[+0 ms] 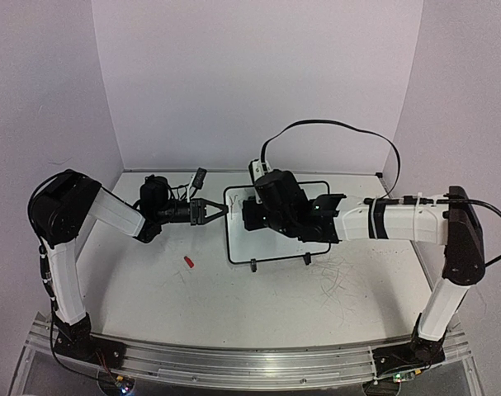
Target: Write a sentence on the whiteboard
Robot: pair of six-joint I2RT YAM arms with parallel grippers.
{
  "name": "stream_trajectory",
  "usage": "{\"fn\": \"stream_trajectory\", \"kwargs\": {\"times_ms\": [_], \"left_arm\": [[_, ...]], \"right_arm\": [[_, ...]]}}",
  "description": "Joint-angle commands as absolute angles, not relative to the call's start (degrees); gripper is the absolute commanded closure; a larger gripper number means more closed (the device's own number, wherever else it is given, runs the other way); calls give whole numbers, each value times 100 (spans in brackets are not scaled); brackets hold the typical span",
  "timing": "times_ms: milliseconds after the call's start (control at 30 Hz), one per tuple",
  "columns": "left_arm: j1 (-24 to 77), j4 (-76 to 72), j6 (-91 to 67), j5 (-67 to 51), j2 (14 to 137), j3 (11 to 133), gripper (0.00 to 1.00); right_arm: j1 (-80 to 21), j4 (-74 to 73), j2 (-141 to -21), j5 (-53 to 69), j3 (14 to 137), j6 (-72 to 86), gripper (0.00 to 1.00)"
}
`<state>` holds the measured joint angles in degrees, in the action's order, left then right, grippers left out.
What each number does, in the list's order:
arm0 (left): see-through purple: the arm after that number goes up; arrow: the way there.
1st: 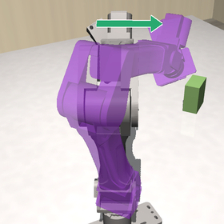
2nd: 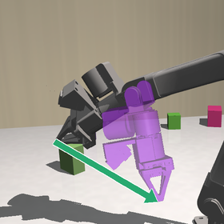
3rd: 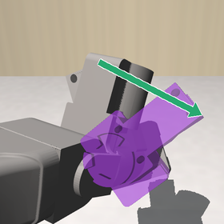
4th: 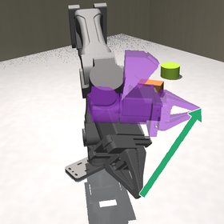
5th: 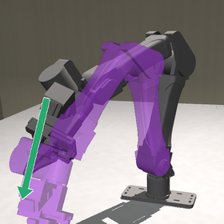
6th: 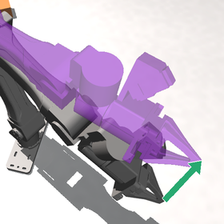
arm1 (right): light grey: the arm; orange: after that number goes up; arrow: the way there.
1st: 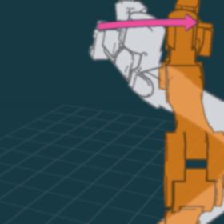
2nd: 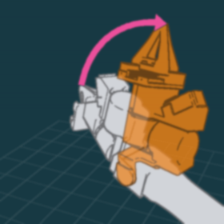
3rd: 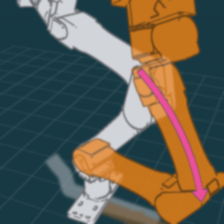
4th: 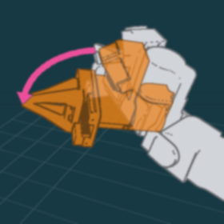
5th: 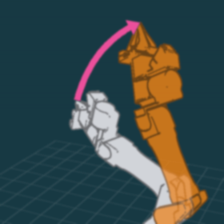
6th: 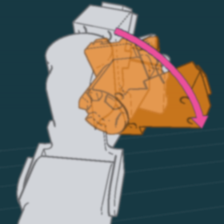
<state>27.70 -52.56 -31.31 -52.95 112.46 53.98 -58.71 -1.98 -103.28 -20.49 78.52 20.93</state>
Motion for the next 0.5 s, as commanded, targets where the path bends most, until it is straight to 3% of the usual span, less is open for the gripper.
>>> {"fn": "stream_trajectory", "kwargs": {"times_ms": [0,467], "left_arm": [[2786,-5424,-3235,-5482,10994,5458,100],[2786,-5424,-3237,-5493,10989,5467,100]], "right_arm": [[-5818,-54,-10375,-2183,7935,2025,100],[-5814,-55,-10531,-2056,8026,1994,100]]}}
